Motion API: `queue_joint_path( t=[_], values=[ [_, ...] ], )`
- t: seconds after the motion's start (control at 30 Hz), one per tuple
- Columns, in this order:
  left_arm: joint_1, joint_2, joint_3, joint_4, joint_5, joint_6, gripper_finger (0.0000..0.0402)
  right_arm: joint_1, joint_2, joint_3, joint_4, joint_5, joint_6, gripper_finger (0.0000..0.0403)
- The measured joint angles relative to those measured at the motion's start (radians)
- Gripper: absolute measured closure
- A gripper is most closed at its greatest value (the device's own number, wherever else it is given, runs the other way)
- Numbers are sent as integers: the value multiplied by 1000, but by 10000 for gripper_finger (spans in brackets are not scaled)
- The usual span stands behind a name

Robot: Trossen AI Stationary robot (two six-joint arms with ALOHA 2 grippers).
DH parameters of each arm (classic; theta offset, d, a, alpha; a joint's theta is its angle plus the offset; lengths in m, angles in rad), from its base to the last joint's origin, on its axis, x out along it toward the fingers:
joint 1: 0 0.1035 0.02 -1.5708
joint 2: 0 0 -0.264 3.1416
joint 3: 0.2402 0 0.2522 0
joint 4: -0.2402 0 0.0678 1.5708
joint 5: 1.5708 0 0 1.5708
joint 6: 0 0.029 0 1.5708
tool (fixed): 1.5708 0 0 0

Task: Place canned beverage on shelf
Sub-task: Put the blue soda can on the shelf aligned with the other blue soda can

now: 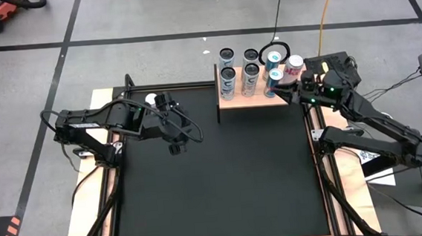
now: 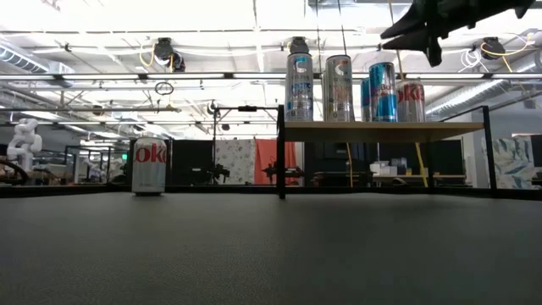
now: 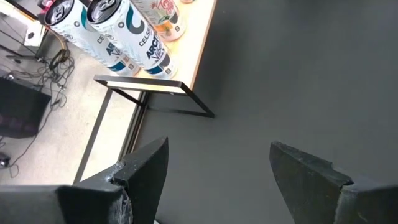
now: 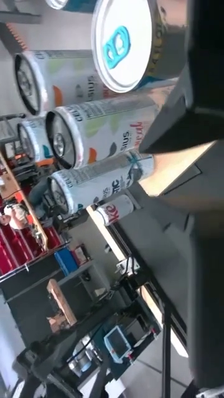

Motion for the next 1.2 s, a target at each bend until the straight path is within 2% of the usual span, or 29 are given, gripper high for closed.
queue_joint_path(
  t=[0.17,0.23,0.43,0.83,1.2],
  values=[
    [0,0,0,0,0,0,119,0,33,0,0,0,15,379],
    [0,0,0,0,0,0,119,0,35,0,0,1,15,396],
    [0,0,0,1,0,1,119,0,35,0,0,7,14,398],
    [0,0,0,7,-1,2,119,0,52,0,-7,158,23,402],
    [0,0,0,7,-1,2,119,0,81,0,-5,194,30,402]
  ],
)
